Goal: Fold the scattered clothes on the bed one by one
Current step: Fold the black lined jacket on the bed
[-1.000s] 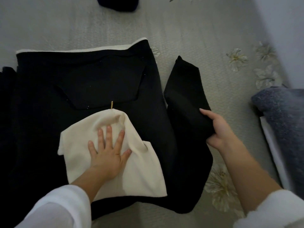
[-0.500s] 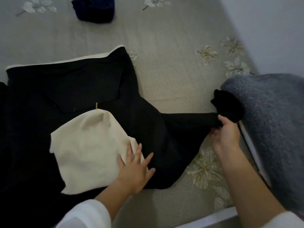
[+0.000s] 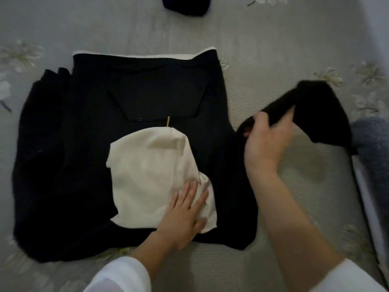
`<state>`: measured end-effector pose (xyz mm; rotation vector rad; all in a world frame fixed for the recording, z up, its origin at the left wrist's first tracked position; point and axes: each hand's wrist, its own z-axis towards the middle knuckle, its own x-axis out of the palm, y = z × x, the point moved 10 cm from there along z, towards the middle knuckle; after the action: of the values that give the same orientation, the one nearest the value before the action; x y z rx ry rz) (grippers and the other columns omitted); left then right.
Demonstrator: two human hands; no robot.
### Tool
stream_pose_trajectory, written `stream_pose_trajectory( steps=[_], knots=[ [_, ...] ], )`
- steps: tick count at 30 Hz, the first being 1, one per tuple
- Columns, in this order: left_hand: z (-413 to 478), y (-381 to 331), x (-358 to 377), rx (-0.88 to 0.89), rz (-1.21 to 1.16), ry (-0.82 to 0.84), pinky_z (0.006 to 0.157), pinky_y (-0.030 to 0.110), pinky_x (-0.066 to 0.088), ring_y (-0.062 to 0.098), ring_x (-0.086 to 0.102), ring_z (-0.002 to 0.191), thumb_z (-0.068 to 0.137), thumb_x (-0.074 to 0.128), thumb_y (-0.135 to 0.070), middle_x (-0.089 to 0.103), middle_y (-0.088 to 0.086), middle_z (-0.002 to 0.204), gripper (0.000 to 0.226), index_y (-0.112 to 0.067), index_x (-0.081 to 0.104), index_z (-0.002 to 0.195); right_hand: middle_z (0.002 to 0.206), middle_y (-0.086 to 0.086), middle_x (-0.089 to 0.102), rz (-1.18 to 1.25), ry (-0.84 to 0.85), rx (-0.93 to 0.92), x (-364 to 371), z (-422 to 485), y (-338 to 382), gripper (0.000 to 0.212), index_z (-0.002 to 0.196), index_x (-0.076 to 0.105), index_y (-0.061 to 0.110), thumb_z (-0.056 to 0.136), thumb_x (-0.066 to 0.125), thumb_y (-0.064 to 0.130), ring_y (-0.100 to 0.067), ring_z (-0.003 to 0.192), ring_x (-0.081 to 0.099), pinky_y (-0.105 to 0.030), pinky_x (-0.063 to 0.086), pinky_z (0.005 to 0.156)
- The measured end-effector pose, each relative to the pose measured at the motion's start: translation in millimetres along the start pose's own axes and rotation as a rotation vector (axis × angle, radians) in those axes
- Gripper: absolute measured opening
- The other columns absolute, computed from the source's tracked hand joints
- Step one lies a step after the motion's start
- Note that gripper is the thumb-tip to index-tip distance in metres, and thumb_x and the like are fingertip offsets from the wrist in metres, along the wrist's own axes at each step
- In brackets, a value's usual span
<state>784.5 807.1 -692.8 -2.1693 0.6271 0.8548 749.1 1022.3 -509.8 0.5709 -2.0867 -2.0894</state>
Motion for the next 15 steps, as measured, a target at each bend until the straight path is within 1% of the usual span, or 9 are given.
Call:
stream_pose_trajectory(
  steps=[1,2,3,4,5,7,9,12,15],
  knots=[
    [1.4,-0.5,0.1,-0.004,-0.020,-0.011,0.118,0.040,-0.013,0.016,-0.038,0.137,0.095,0.017,-0.055,-0.036,-0.002,0.151,0.066,-0.037,-0.021,0.146,0.142,0.004,0.045,-0.105,0.141,-0.086,33.2,-13.1,4.0,0.068,0.150,0.027,0.015,0.087,0.052,0.014,-0.003,0.125,0.045,-0.023,0.036,0.109],
    [2.2,-1.7,-0.6,-0.005,-0.041,-0.024,0.117,0.038,-0.015,0.017,-0.038,0.137,0.098,0.022,-0.052,-0.035,-0.002,0.151,0.066,-0.035,-0.018,0.147,0.134,0.012,0.046,-0.221,0.323,-0.133,67.0,-28.7,0.6,0.070,0.152,0.022,0.020,0.089,0.053,0.016,0.007,0.117,0.044,-0.013,0.032,0.105],
    [2.1,-3.2,-2.0,-0.004,-0.060,-0.034,0.116,0.036,-0.018,0.016,-0.037,0.137,0.100,0.025,-0.049,-0.034,-0.002,0.151,0.066,-0.033,-0.016,0.149,0.121,0.016,0.054,-0.352,0.537,-0.154,100.0,-48.4,-10.4,0.071,0.152,0.018,0.027,0.091,0.054,0.021,0.006,0.105,0.050,-0.014,0.035,0.100],
    [1.6,-4.1,-3.1,0.000,-0.074,-0.044,0.114,0.034,-0.020,0.015,-0.036,0.137,0.101,0.026,-0.047,-0.032,-0.002,0.152,0.065,-0.031,-0.013,0.150,0.109,0.014,0.063,-0.509,0.768,-0.162,128.7,-70.2,-30.0,0.071,0.152,0.015,0.032,0.093,0.054,0.029,-0.002,0.099,0.056,-0.024,0.039,0.098],
    [0.0,-4.5,-3.4,0.010,-0.090,-0.053,0.113,0.032,-0.021,0.013,-0.035,0.138,0.101,0.026,-0.046,-0.028,-0.003,0.154,0.064,-0.029,-0.010,0.152,0.107,0.010,0.066,-0.691,0.976,-0.148,146.6,-93.3,-53.8,0.067,0.151,0.017,0.034,0.094,0.052,0.036,-0.010,0.106,0.055,-0.035,0.038,0.100],
    [-4.2,-2.9,-1.8,0.030,-0.140,-0.066,0.114,0.031,-0.019,0.009,-0.028,0.140,0.102,0.026,-0.044,-0.016,-0.007,0.158,0.061,-0.027,-0.003,0.153,0.128,0.004,0.057,-0.958,1.217,-0.093,150.0,-124.7,-94.3,0.058,0.149,0.028,0.031,0.095,0.048,0.040,-0.019,0.129,0.038,-0.046,0.025,0.107],
    [-7.5,-0.2,0.3,0.052,-0.183,-0.096,0.117,0.032,-0.014,0.007,-0.018,0.144,0.102,0.027,-0.042,-0.004,-0.008,0.160,0.057,-0.027,0.007,0.153,0.137,0.005,0.049,-0.891,1.188,-0.128,139.0,-130.4,-98.9,0.049,0.144,0.038,0.027,0.096,0.048,0.030,-0.015,0.133,0.034,-0.043,0.023,0.111],
    [-9.2,2.1,0.5,0.063,-0.258,-0.110,0.114,0.025,-0.016,0.004,-0.023,0.142,0.103,0.028,-0.039,-0.012,-0.009,0.159,0.055,-0.033,0.005,0.152,0.131,0.005,0.051,-0.674,0.806,-0.202,104.6,-98.8,-75.5,0.041,0.134,0.050,0.022,0.093,0.053,0.019,-0.010,0.123,0.043,-0.037,0.037,0.107],
    [-8.5,3.6,-3.0,0.062,-0.353,-0.113,0.112,0.021,-0.016,-0.001,-0.026,0.139,0.103,0.030,-0.033,-0.017,-0.015,0.155,0.054,-0.040,0.004,0.150,0.133,0.001,0.047,-0.790,0.619,-0.108,79.1,-65.3,-89.1,0.043,0.135,0.048,0.019,0.093,0.055,0.025,-0.015,0.124,0.041,-0.034,0.038,0.104]
  ],
)
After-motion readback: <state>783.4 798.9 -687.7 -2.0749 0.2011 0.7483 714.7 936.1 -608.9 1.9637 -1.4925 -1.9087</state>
